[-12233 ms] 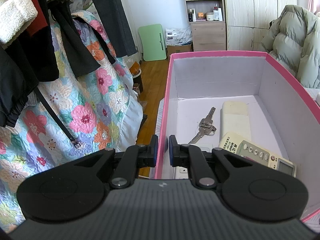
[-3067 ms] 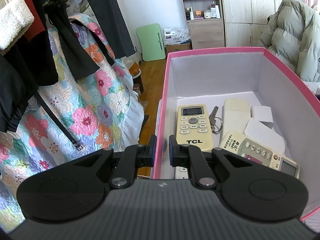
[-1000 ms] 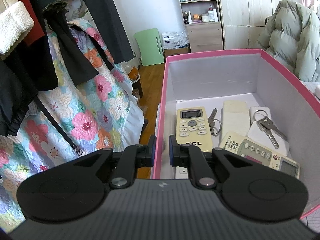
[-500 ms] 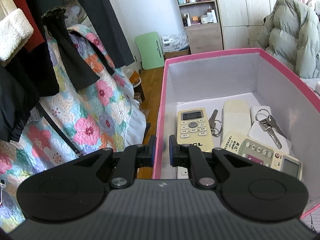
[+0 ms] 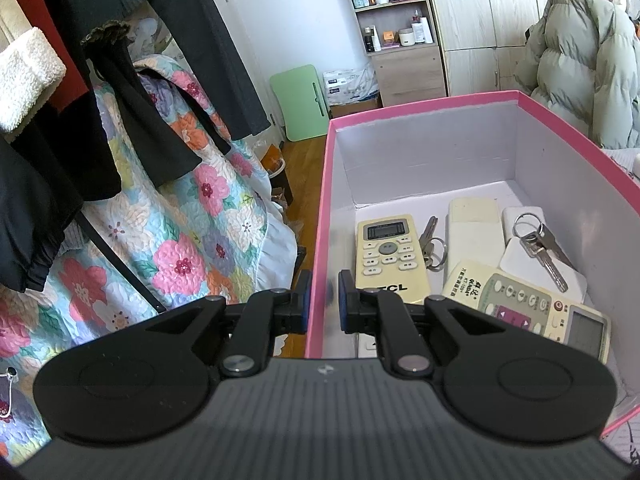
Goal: Organize rigid objects
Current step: 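Grasp the white charger with prongs with the right gripper, then carry the white charger into the pink box and release it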
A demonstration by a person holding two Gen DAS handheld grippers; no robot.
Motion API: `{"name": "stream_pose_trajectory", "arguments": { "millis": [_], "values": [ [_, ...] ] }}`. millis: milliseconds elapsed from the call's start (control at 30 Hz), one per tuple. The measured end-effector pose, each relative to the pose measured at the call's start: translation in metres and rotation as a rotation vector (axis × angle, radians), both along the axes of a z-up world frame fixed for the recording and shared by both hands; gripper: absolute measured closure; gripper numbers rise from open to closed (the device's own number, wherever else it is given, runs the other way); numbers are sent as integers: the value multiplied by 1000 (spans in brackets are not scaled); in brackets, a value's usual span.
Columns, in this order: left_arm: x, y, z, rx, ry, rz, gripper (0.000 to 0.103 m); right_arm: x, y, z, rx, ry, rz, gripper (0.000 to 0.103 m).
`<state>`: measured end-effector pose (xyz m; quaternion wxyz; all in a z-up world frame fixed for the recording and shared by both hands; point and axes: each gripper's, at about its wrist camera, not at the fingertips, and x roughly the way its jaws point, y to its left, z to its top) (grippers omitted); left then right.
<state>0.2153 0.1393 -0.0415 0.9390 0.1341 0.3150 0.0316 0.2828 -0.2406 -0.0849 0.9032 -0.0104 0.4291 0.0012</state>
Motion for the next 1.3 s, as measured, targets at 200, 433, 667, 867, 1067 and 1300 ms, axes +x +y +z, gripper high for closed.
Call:
{"name": "stream_pose_trajectory", "arguments": {
  "millis": [200,433,667,867,1067,1300],
  "values": [
    [0,0,0,1,0,-2,92,11,0,-6,-12,8,-9,32],
    [1,-2,1,0,-1,-3,92,20,-5,-21,1,16,-30,35],
    [1,-3,2,-3,-6,-7,92,14,-6,-14,40,32,-48,43],
    [0,-2,2,-11,-8,-8,92,-2,5,-3,33,27,-33,43],
    [-2,2,2,-27,-13,-11,92,-31,31,27,29,-43,17,43],
    [-1,5,4,-46,-16,-8,92,-58,69,67,15,-131,122,43]
  ]
}}
